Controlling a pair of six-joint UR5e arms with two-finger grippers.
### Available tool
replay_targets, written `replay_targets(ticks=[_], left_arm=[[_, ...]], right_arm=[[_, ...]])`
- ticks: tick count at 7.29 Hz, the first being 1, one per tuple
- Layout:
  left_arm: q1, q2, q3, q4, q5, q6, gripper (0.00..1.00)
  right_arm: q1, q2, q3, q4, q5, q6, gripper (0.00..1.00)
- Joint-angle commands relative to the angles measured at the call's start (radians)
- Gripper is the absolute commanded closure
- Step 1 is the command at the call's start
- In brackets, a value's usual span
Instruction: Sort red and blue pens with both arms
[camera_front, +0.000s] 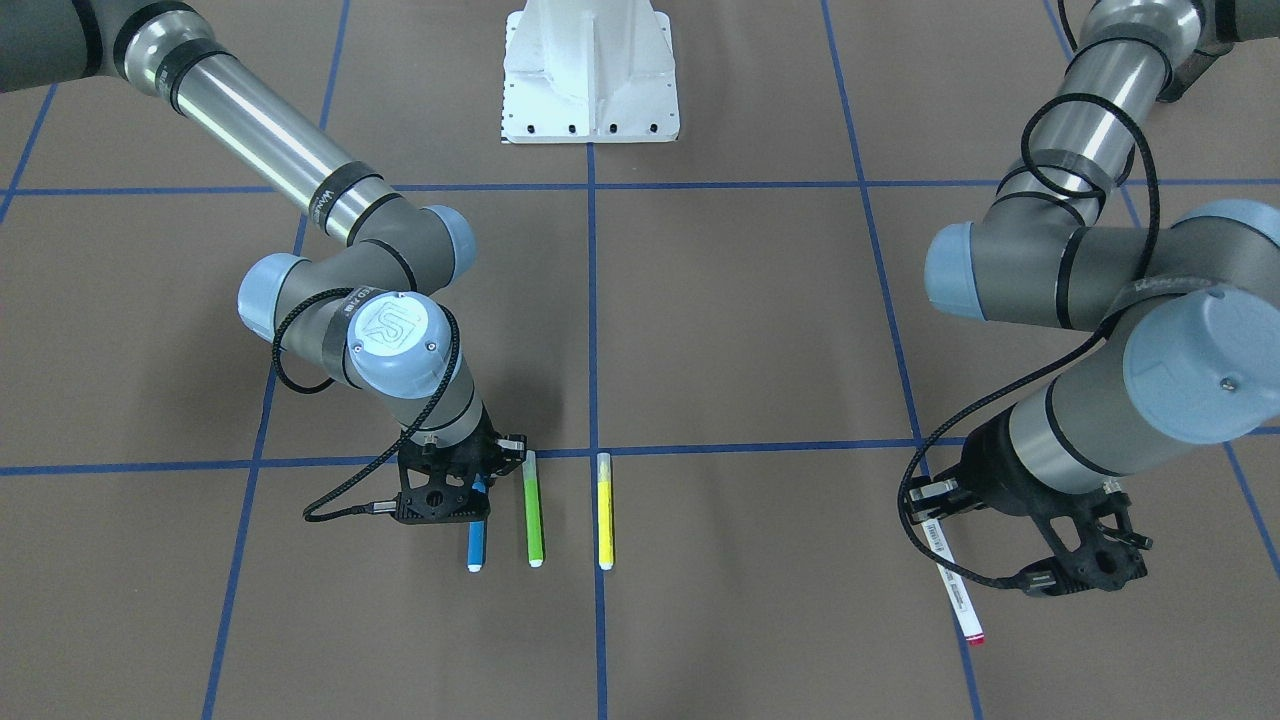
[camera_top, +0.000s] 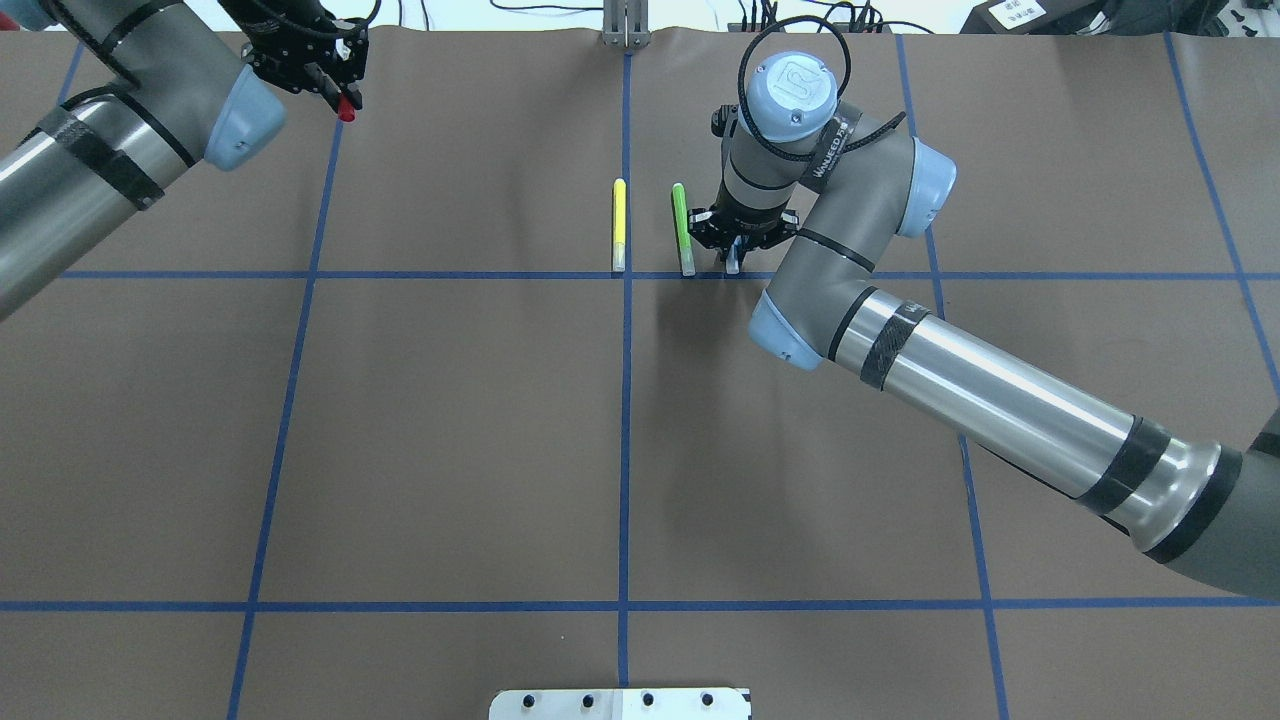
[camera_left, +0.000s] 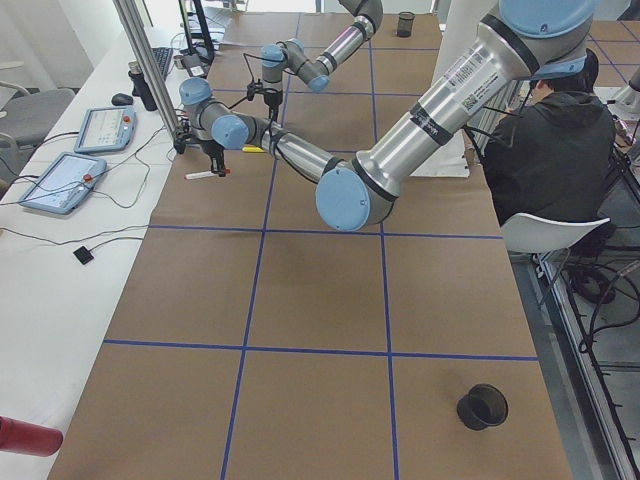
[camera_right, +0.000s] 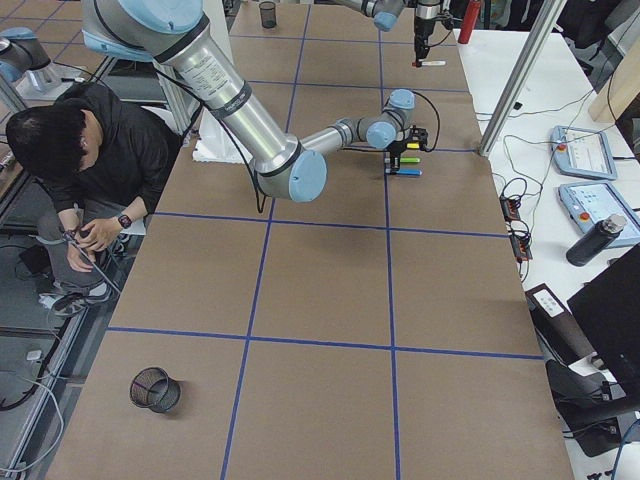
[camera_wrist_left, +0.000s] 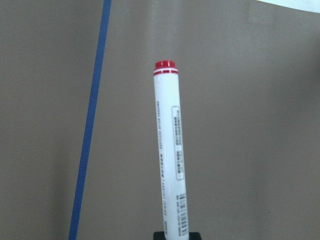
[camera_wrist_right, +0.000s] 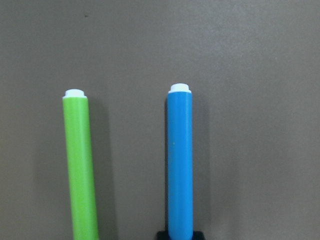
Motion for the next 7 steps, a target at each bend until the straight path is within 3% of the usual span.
replay_targets(ticks=[1,3,5,7], left_arm=[[-0.001,0.002,0.0,0.0,0.0,0.0,1.0],[-0.02,0.034,-0.029,0.006,0.0,0.021,1.0],[-0.075,0.109,-0.081,0.038,0.005,0.159,1.0],[-0.128,0.184,-0.173,0.113,0.02,0.305,1.0]], right_arm=[[0.036,0.008,0.08,-0.099,0.039,-0.005,1.0],[0.083,0.005,0.154,-0.231,0.049,-0.028,1.0],[0.103,-0.02,0.197,-0.359,0.034,-0.143,1.0],[0.15,-0.148,0.322,-0.447,0.025,-0.279,1.0]])
